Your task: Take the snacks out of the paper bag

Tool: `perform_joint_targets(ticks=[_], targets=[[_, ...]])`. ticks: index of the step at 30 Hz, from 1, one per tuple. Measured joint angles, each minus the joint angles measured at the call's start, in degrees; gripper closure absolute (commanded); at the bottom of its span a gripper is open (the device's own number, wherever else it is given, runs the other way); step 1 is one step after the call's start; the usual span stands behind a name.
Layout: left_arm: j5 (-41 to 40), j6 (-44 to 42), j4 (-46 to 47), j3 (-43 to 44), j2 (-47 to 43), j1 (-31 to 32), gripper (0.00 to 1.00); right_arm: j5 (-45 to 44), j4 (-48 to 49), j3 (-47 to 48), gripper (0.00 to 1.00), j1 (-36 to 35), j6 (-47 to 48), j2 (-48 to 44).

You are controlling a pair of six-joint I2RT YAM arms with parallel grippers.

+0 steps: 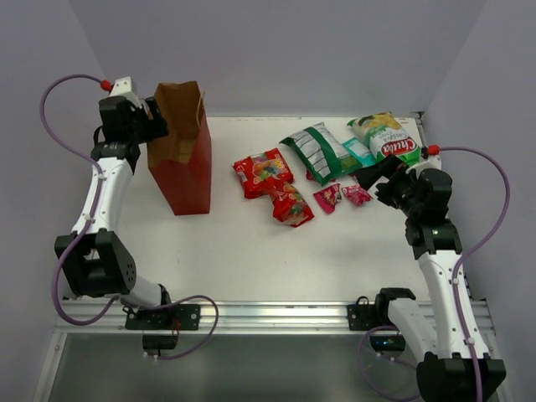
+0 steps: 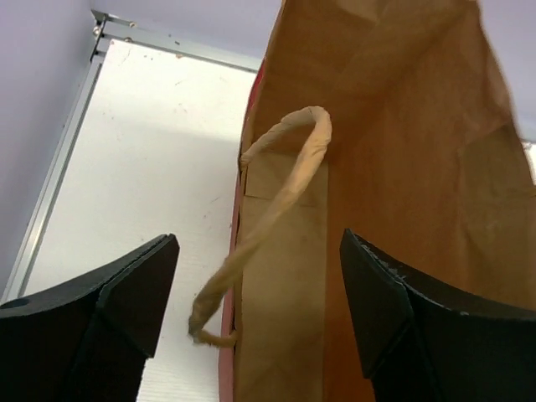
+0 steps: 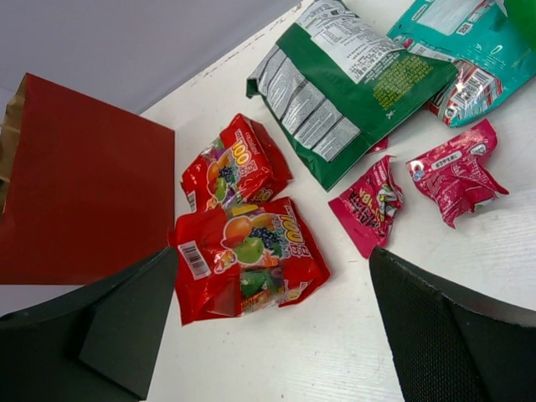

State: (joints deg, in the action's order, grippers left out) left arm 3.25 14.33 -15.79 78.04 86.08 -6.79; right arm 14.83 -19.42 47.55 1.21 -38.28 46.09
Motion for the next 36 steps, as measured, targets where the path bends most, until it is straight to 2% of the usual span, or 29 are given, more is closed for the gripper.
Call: perform_joint_targets(ticks=[1, 3, 7, 11, 16, 22, 28, 36], targets=[[-0.02, -0.11, -0.22, 0.37, -0.2, 0.0, 0.06, 0.02, -0.35, 0.04, 0.01, -0.11, 0.31, 0.02], [-0.11, -0.28, -0.68, 0.7, -1.05, -0.02, 0.0, 0.2, -1.01, 0.33, 0.01, -0.24, 0.87, 0.02], [-0.98, -0.35, -4.39, 2.16, -4.13, -0.02, 0.0, 0.2, -4.17, 3.37, 0.01, -0.5, 1.84, -0.15], [-1.97, -0.37, -9.01, 3.21, -10.12, -0.07, 0.0, -0.11, -8.83, 10.99, 0.01, -0.52, 3.54, -1.22], [-4.02, -0.42, -13.6, 2.64, -23.41, 0.35, 0.0, -1.81, -14.45, 25.83, 0.01, -0.57, 8.66, -2.8], [-9.57, -2.71, -16.61, 3.28, -39.85, 6.49, 0.0, -7.56, -18.99, 38.27, 0.01, -1.11, 13.55, -7.67], [-14.25, -5.81, -20.52, 8.11, -46.47, 13.05, 0.0, -12.55, -21.77, 39.32, 0.01, -6.21, 18.4, -15.61], [-16.46, -6.64, -22.77, 10.95, -51.19, 15.5, 0.0, -17.68, -18.99, 36.65, 0.01, -10.71, 25.03, -26.77]])
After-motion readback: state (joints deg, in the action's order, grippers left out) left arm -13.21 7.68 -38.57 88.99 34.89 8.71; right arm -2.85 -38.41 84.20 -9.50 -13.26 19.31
